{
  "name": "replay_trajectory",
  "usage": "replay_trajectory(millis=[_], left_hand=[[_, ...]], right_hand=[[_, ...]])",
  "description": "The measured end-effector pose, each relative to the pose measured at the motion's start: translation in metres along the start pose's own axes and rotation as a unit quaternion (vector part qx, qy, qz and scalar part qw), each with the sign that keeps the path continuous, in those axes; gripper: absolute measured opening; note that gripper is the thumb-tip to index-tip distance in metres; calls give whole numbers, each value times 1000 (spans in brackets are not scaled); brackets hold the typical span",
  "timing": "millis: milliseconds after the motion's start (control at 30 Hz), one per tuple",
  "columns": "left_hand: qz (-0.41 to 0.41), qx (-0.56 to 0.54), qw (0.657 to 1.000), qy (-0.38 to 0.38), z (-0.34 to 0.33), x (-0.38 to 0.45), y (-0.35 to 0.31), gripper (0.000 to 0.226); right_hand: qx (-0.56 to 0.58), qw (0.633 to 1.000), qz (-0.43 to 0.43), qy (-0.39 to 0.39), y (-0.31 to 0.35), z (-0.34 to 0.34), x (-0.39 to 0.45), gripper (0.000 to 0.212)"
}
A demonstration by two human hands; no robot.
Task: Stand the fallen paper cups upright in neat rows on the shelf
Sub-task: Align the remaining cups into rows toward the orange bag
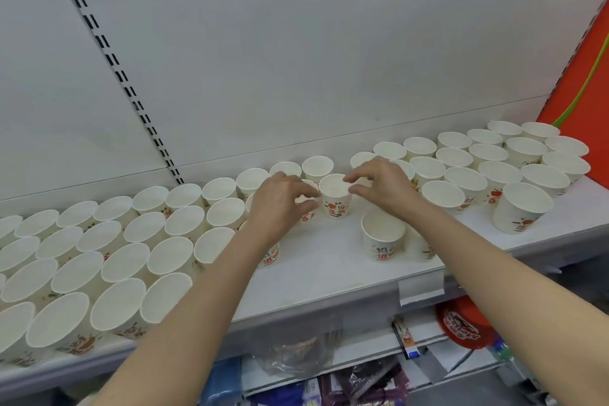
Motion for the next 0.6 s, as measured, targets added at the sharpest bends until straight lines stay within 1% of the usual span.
replay_trajectory(millis=[33, 100, 200, 233, 267, 367, 500, 600], left_hand=[[-3, -21, 1000, -12, 0, -4, -10, 12], [-42, -46, 998, -18, -2, -12, -36, 14], [-115, -53, 992, 21, -16, -21, -72, 32], [-125, -47, 991, 30, -21, -23, -80, 33], [-125, -41, 991, 31, -25, -24, -86, 30], [-82, -42, 996, 14, -29, -30, -95, 12], [29, -97, 995, 7, -13, -50, -98, 5], [115, -146, 982, -24, 1, -74, -94, 2]], right_hand=[[10, 1000, -3, -21, -1, 9, -5, 15], [19, 999, -10, -49, -6, 29, -19, 11], [7, 998, -3, -59, -15, 56, -53, 8], [13, 998, 1, -65, -19, 63, -66, 7], [25, 997, 5, -72, -23, 70, -78, 7], [33, 997, 28, -63, -34, 83, -108, 10], [9, 997, 80, -21, -46, 84, -126, 18], [9, 997, 80, -21, -51, 79, -128, 17]])
Point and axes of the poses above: each hand's wrist, its own x-axis towards the middle knuckle, its own z-axis out of the back of the hand, y = z × x, the point moved 2 cm from there along x, towards the middle knuckle, and after that the axes turned 11 degrees about x, right-handed, at the moved point
